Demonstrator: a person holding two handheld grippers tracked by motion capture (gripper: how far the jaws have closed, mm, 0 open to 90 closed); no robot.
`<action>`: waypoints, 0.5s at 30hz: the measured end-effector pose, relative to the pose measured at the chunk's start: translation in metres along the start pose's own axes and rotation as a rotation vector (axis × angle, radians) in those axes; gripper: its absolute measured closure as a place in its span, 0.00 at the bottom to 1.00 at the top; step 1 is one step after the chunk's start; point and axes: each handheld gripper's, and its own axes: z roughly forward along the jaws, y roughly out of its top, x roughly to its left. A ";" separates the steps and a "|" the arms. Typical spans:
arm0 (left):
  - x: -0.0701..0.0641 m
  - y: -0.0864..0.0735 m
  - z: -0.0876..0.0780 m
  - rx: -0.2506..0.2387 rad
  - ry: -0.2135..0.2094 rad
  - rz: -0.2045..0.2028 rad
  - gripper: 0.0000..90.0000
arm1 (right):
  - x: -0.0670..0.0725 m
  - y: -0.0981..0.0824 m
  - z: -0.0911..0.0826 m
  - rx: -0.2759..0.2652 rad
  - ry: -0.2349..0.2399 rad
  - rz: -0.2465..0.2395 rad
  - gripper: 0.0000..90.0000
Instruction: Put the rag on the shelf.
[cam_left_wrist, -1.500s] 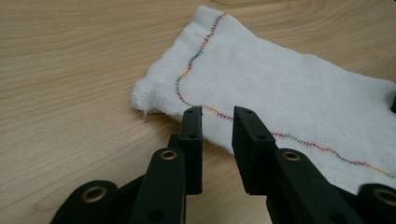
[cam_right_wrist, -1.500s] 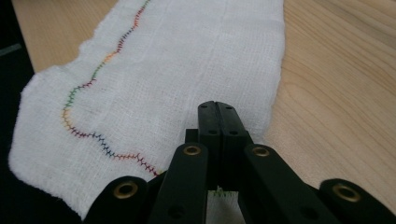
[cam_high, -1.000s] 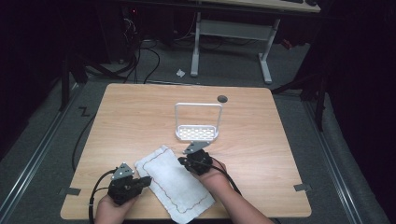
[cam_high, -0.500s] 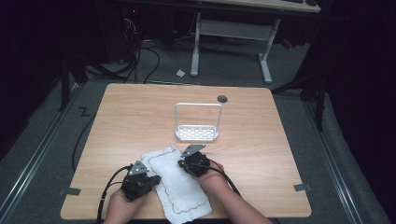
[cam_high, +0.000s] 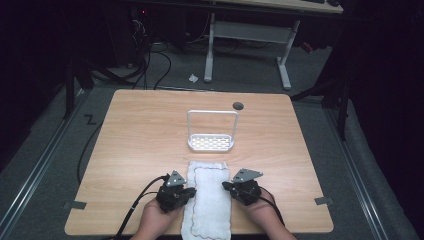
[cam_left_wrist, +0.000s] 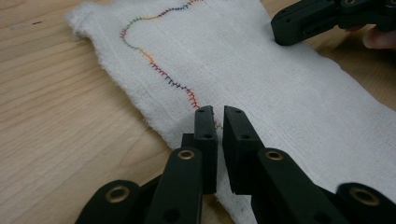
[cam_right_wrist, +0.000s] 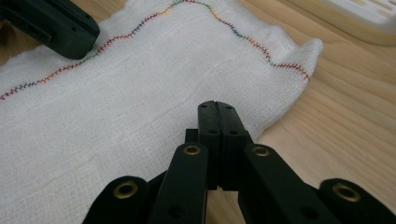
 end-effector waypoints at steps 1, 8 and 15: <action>0.000 0.000 0.000 -0.004 -0.012 -0.015 0.88 | -0.002 -0.002 -0.002 -0.006 -0.003 0.012 1.00; 0.034 0.022 -0.010 -0.094 0.089 -0.118 0.65 | -0.013 -0.006 -0.011 -0.068 0.001 0.053 0.93; 0.055 0.052 0.027 -0.038 0.141 -0.147 0.56 | -0.022 -0.008 -0.014 -0.099 -0.011 0.103 0.86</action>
